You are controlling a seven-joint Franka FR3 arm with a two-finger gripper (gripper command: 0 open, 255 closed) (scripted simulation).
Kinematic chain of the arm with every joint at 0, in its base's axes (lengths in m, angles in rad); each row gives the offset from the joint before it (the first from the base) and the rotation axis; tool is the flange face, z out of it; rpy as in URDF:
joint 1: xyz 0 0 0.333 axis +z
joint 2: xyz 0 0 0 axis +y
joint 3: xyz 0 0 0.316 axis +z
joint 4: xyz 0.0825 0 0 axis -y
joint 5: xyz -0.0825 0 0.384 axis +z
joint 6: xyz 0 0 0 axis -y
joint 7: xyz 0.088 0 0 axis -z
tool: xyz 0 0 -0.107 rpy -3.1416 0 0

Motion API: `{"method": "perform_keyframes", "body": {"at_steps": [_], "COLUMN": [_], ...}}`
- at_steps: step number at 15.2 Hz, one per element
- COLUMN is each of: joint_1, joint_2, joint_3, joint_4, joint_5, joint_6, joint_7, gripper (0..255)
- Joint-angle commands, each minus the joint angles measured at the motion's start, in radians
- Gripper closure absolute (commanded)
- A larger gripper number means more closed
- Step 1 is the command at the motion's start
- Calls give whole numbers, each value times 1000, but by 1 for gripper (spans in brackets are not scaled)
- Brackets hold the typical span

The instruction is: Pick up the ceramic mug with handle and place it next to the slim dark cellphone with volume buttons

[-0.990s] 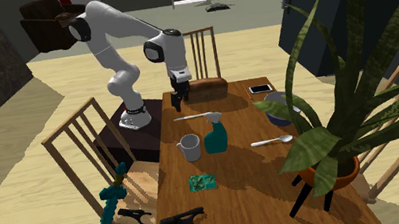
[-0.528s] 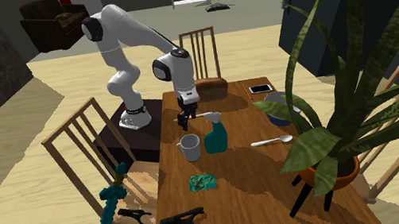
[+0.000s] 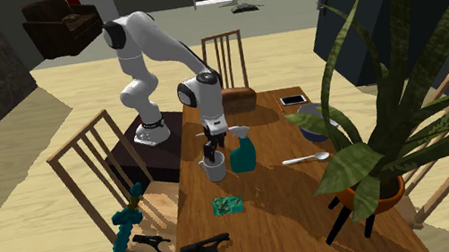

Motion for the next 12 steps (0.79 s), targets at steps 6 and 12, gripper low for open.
{"method": "perform_keyframes", "body": {"at_steps": [6, 12], "joint_1": [-5, -5], "joint_2": [32, 32], "joint_3": [2, 2], "joint_4": [-16, -16], "joint_5": [18, 18], "joint_6": [46, 46], "joint_7": [-12, -12], "gripper": [0, 255]}}
